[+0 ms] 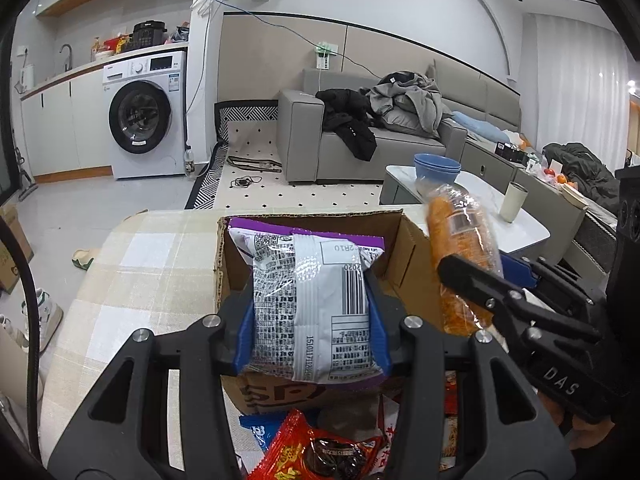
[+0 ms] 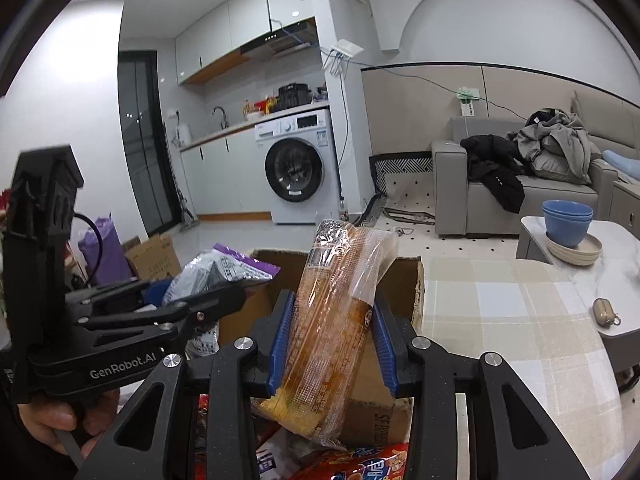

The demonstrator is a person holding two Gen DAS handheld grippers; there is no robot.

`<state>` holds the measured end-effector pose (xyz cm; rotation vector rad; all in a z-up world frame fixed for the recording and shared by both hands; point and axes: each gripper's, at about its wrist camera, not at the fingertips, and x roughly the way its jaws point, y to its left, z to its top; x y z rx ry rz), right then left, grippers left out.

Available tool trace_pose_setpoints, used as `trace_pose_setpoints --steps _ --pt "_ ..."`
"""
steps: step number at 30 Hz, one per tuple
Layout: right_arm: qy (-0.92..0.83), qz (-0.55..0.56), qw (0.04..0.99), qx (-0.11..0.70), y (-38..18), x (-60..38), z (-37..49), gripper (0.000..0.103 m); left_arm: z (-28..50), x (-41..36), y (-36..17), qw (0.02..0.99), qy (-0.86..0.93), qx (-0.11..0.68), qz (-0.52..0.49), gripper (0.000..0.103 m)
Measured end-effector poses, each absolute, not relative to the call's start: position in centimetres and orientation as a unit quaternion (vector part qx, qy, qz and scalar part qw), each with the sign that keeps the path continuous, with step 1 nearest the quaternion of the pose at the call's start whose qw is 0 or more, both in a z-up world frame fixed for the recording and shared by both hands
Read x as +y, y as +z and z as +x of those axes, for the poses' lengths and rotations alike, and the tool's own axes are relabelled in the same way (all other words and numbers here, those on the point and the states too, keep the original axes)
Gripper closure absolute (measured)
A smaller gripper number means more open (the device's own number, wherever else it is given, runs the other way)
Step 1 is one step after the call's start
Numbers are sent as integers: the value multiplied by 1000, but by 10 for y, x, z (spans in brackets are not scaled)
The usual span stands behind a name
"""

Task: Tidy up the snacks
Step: 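Open both grippers to drop the bags into the box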

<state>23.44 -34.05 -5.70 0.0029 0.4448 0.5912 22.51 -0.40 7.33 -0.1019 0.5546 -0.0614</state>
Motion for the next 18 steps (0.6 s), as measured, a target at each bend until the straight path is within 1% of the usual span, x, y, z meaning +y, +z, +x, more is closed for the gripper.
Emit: trace_pose_setpoints --steps 1,2,4,6,7,8,10,11,12,13,15,16,18 --pt "288 -4 932 219 -58 -339 236 62 231 -3 71 960 -30 276 -49 60" --pt "288 -8 931 224 -59 -338 238 52 235 -3 70 958 -30 281 -47 60" --pt "292 -5 931 221 -59 -340 238 46 241 -2 67 956 -29 289 -49 60" --pt "295 -6 930 220 -59 -342 235 45 246 1 64 955 -26 291 -52 60" --pt "295 -8 930 220 -57 -342 235 41 248 2 62 955 -25 292 -54 60" --pt "294 -8 931 219 -56 -344 234 35 250 3 61 954 -26 294 -55 59" --pt "296 -4 930 219 -55 -348 230 27 252 5 59 952 -27 299 -53 55" --pt "298 -1 929 220 -53 -350 228 20 253 5 59 952 -25 300 -51 50" --pt "299 2 928 222 -52 -352 226 17 249 5 58 953 -25 299 -48 42" --pt "300 3 927 225 -52 -354 225 13 248 6 59 954 -26 296 -47 38" --pt "304 3 924 231 -51 -358 220 9 240 8 61 956 -29 289 -47 24" --pt "305 4 922 238 -51 -360 218 4 238 8 63 956 -30 286 -47 21" --pt "308 7 919 246 -51 -364 212 2 222 12 63 957 -34 284 -49 20"
